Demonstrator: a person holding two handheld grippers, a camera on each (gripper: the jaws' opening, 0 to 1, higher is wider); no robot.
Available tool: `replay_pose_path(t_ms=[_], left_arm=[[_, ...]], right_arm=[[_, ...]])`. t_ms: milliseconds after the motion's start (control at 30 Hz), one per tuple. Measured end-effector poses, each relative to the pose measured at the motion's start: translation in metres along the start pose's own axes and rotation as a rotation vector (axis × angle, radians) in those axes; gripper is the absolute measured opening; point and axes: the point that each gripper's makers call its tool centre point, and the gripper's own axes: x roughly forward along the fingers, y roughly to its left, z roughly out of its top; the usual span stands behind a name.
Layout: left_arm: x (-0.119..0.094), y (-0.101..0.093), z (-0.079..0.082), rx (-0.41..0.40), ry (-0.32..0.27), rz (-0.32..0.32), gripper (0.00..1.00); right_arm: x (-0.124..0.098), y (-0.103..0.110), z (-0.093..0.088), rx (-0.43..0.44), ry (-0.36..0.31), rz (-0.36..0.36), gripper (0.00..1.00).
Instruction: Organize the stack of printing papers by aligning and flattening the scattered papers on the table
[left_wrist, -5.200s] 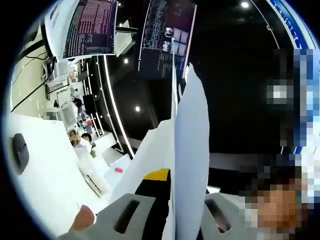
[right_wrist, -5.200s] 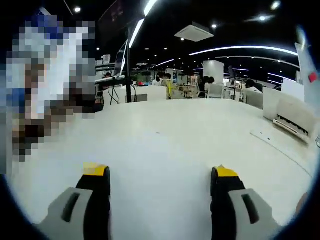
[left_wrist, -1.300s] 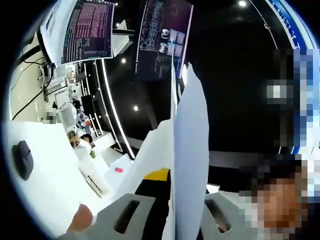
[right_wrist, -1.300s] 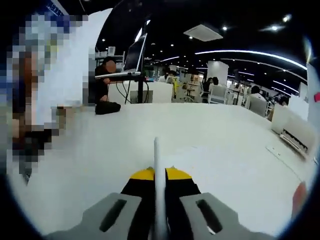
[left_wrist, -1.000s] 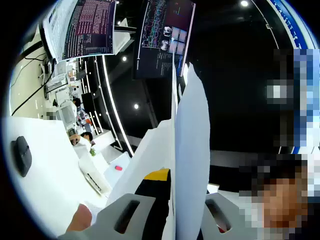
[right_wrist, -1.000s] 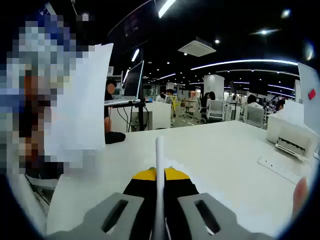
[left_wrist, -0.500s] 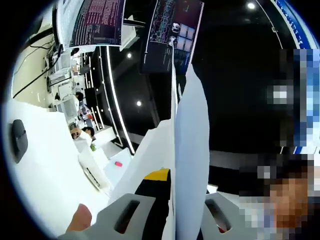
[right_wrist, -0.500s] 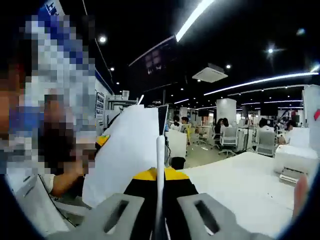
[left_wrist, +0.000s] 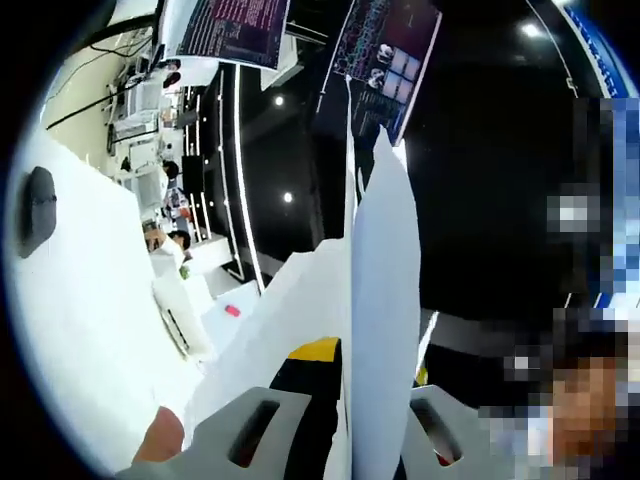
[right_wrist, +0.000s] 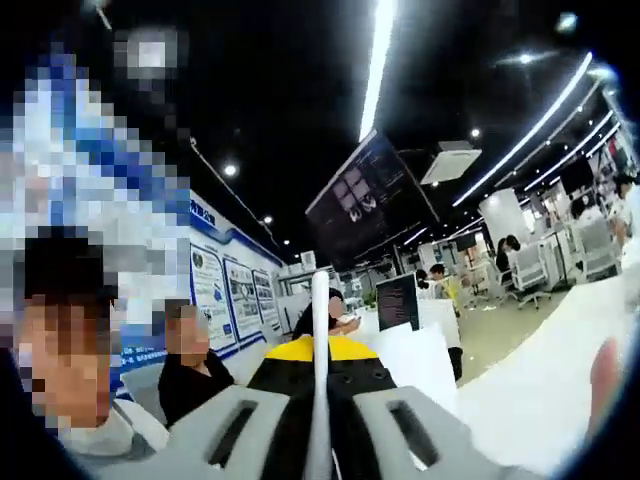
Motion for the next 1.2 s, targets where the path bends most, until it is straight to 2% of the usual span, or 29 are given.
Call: replay_pose_path(t_ms=[67,167,233,367,533,667,767,1200], left_arm=[[0.000,0.000,-0.010,-0.041,0.009,-0.005,0.06],[-0.002,0.009,-0.027,-0.155,0.019,0.010,0.06],[-0.004,0.020,-0.038,-0.205,0.031,0.037,0.06],[-0.009,0.031,-0.046,-0.261,0.010,0.046,0.06],[-0.012,0.041,-0.057,-0.302,0.021,0.067,0.06],[-0.014,0.044,-0.061,-0.357,0.003,0.065,0.06],[-0.015,0.046,-0.063,-0.363,0.006,0.069,0.06],[-0.017,0.051,-0.068,-0.363,0.015,0.085,0.10]], right_arm=[[0.010,-0.016,-0.003,0.076,-0.009,-0.004,0.00],[0.021,-0.047,-0.015,0.203,-0.007,-0.025,0.00],[0.022,-0.061,-0.021,0.240,0.007,-0.048,0.00],[0.020,-0.092,-0.033,0.279,0.035,-0.112,0.00],[0.014,-0.119,-0.053,0.319,0.095,-0.191,0.00],[0.010,-0.136,-0.063,0.359,0.127,-0.242,0.00],[0.010,-0.139,-0.072,0.367,0.143,-0.264,0.00],[0.017,-0.148,-0.079,0.365,0.194,-0.294,0.00]])
